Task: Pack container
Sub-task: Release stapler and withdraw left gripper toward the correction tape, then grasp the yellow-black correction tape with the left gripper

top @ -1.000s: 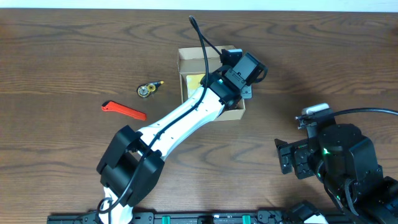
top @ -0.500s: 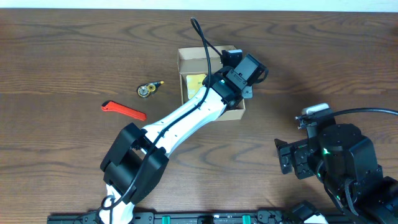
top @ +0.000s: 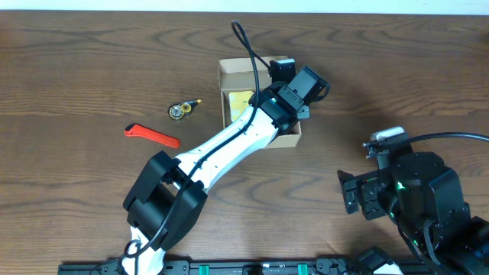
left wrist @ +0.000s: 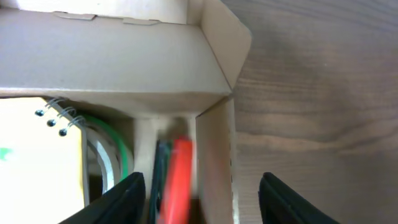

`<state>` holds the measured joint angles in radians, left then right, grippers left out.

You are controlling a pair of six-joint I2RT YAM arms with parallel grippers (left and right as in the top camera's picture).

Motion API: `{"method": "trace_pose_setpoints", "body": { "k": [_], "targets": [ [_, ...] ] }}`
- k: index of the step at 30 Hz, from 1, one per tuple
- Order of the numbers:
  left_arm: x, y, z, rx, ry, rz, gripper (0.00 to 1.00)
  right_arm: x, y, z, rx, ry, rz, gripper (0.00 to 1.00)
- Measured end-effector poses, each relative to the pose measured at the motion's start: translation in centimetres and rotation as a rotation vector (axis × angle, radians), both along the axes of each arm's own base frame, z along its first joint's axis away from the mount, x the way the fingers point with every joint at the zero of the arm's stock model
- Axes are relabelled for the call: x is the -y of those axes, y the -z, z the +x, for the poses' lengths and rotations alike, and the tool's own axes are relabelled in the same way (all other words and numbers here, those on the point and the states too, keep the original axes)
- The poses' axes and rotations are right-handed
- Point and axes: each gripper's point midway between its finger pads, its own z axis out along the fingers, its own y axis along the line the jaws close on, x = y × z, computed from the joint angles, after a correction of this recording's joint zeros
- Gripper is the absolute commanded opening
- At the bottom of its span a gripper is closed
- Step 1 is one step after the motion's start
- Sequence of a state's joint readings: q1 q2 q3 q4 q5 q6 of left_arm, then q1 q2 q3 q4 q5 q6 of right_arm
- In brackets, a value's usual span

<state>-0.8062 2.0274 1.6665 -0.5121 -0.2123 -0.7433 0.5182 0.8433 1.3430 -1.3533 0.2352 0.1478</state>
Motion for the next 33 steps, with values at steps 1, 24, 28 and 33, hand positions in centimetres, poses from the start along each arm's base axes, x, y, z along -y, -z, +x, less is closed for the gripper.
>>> {"method": "trace_pose_setpoints", "body": {
  "k": [1,24,28,33],
  "targets": [
    [0.0,0.0,0.0,-0.001,0.004,0.000,0.60,0.0,0.0,0.0,0.000,0.000,0.000,0.99],
    [-16.1,-15.2,-0.8,0.209,0.177,0.365,0.63,0.0,0.0,0.0,0.000,0.000,0.000,0.99],
    [-20.4,-13.6,0.3,0.118,0.266,0.355,0.66,0.0,0.0,0.0,0.000,0.000,0.000,0.99],
    [-25.7,-11.2,1.2,0.024,0.360,0.389,0.77,0.0,0.0,0.0,0.000,0.000,0.000,0.99]
  ]
}}
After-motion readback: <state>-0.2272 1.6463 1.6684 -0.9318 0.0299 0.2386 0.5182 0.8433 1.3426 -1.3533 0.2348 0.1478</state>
